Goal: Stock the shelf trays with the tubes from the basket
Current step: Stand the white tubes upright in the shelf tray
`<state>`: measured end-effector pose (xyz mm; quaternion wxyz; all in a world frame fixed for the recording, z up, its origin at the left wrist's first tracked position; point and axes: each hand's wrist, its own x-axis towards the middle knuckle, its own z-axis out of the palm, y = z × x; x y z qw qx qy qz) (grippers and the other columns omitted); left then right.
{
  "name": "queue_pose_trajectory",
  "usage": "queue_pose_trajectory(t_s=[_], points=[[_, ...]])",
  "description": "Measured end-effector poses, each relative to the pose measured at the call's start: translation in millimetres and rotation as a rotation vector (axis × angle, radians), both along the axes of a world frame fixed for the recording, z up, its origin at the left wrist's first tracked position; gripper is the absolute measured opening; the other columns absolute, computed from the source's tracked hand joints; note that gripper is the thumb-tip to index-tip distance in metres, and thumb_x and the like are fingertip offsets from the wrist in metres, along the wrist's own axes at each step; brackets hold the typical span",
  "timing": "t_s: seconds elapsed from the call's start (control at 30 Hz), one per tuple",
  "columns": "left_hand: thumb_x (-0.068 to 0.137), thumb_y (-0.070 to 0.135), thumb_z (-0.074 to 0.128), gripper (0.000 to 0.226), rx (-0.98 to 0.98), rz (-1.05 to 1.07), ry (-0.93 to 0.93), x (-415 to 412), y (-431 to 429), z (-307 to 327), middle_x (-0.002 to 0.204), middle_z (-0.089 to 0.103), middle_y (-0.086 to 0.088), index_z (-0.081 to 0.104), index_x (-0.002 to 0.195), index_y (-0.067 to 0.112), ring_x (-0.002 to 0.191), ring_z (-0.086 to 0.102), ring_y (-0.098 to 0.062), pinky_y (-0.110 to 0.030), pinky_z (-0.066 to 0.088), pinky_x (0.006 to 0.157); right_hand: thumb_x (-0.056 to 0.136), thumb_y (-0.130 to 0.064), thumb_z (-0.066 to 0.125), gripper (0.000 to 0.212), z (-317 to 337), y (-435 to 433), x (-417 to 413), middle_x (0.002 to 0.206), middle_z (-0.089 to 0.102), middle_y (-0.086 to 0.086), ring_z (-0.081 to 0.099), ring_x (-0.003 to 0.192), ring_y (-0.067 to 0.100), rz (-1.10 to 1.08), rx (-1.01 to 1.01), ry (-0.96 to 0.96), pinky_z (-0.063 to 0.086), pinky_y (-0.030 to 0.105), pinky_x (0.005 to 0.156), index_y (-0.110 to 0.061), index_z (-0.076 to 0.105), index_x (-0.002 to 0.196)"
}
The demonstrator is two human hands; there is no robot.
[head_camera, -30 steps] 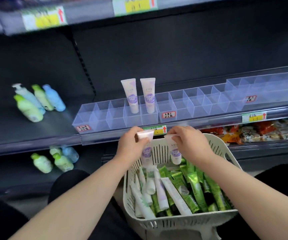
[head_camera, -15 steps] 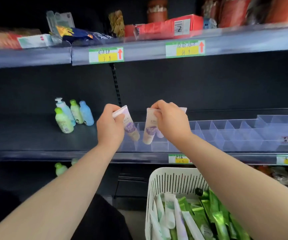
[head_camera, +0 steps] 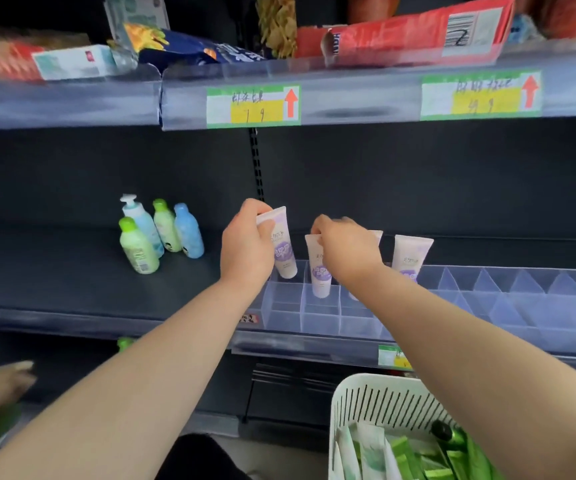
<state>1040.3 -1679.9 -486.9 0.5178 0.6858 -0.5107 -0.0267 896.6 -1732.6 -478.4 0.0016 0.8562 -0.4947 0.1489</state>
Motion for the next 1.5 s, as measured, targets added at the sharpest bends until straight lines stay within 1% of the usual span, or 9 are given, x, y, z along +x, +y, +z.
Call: queue_pose_trajectory(t_s=[0.3, 0.47, 0.57, 0.77, 0.9, 1.1, 1.3, 1.4, 1.5], points=[[0.097, 0.008, 0.043, 0.014, 0.249, -0.058, -0.018, 6.0, -31.5, -10.1, 0.094, 0.057, -0.004, 0.054, 0.095, 0.016, 0.079, 0.053, -0.017, -0.025, 0.042, 0.056, 0.077, -0.004, 0.069, 0.063, -9.8, -9.3, -6.0, 0.122, 0.055, 0.007, 0.050, 0.111, 0.024, 0.066, -0.073, 0.071, 0.044, 0.031, 0.071, -0.015, 0.042, 0.133], [0.098, 0.010, 0.039, 0.021, 0.338, -0.044, -0.025, 2.7, -39.6, -15.6, 0.097, 0.059, -0.004, 0.057, 0.095, 0.020, 0.078, 0.054, -0.016, -0.026, 0.044, 0.056, 0.081, -0.005, 0.063, 0.057, -14.6, -10.7, -10.9, 0.126, 0.053, 0.004, 0.046, 0.116, 0.024, 0.100, -0.184, 0.072, 0.040, 0.034, 0.088, -0.018, 0.044, 0.133], [0.097, 0.007, 0.039, 0.024, 0.343, -0.028, -0.015, 1.8, -40.6, -16.6, 0.102, 0.060, -0.003, 0.058, 0.099, 0.021, 0.081, 0.055, -0.016, -0.025, 0.044, 0.057, 0.081, -0.006, 0.064, 0.059, -18.0, -9.6, -14.2, 0.131, 0.051, 0.002, 0.042, 0.120, 0.024, 0.105, -0.212, 0.069, 0.038, 0.036, 0.094, -0.019, 0.044, 0.135], [0.095, -0.001, 0.042, 0.042, 0.318, -0.017, -0.078, -4.8, -32.4, -13.3, 0.126, 0.053, -0.001, 0.055, 0.124, 0.026, 0.098, 0.049, -0.010, -0.026, 0.042, 0.076, 0.082, -0.009, 0.063, 0.056, -22.3, -1.2, -22.4, 0.133, 0.050, 0.001, 0.042, 0.121, 0.024, 0.095, -0.233, 0.061, 0.037, 0.037, 0.095, -0.020, 0.045, 0.134], [0.096, 0.004, 0.045, 0.040, 0.294, 0.009, -0.178, -9.6, -21.9, -7.5, 0.132, 0.050, -0.003, 0.053, 0.130, 0.024, 0.118, 0.049, -0.022, -0.038, 0.048, 0.090, 0.079, -0.007, 0.065, 0.056, -26.4, 8.3, -30.7, 0.130, 0.053, 0.001, 0.045, 0.118, 0.025, 0.100, -0.244, 0.055, 0.039, 0.037, 0.094, -0.020, 0.048, 0.131], [0.096, 0.008, 0.049, 0.034, 0.252, -0.034, -0.363, -36.6, 4.9, -3.1, 0.132, 0.053, 0.001, 0.055, 0.127, 0.021, 0.122, 0.041, -0.021, -0.031, 0.039, 0.085, 0.081, -0.006, 0.059, 0.048, -37.9, 28.4, -51.2, 0.127, 0.056, 0.001, 0.048, 0.114, 0.025, 0.085, -0.239, 0.053, 0.039, 0.037, 0.087, -0.020, 0.053, 0.127], [0.097, 0.013, 0.051, 0.028, 0.232, -0.099, -0.390, -72.0, 37.4, -14.8, 0.130, 0.054, 0.004, 0.058, 0.123, 0.021, 0.123, 0.040, -0.016, -0.020, 0.030, 0.085, 0.086, -0.006, 0.053, 0.044, -54.7, 62.4, -88.5, 0.127, 0.055, 0.001, 0.047, 0.115, 0.025, 0.080, -0.225, 0.065, 0.037, 0.036, 0.092, -0.020, 0.052, 0.128], [0.096, 0.012, 0.051, 0.028, 0.241, -0.153, -0.392, -90.6, 54.4, -24.3, 0.126, 0.056, 0.002, 0.059, 0.121, 0.021, 0.121, 0.043, -0.017, -0.025, 0.035, 0.084, 0.086, -0.007, 0.053, 0.045, -69.9, 80.0, -113.7, 0.126, 0.055, 0.000, 0.047, 0.115, 0.025, 0.067, -0.202, 0.080, 0.036, 0.036, 0.091, -0.021, 0.051, 0.129], [0.096, 0.011, 0.053, 0.028, 0.273, -0.213, -0.373, -111.6, 69.2, -40.2, 0.129, 0.056, 0.001, 0.060, 0.121, 0.020, 0.123, 0.044, -0.018, -0.031, 0.039, 0.092, 0.084, -0.005, 0.053, 0.046, -92.2, 96.5, -140.7, 0.123, 0.056, 0.000, 0.047, 0.115, 0.025, 0.042, -0.144, 0.099, 0.036, 0.037, 0.090, -0.021, 0.052, 0.127]])
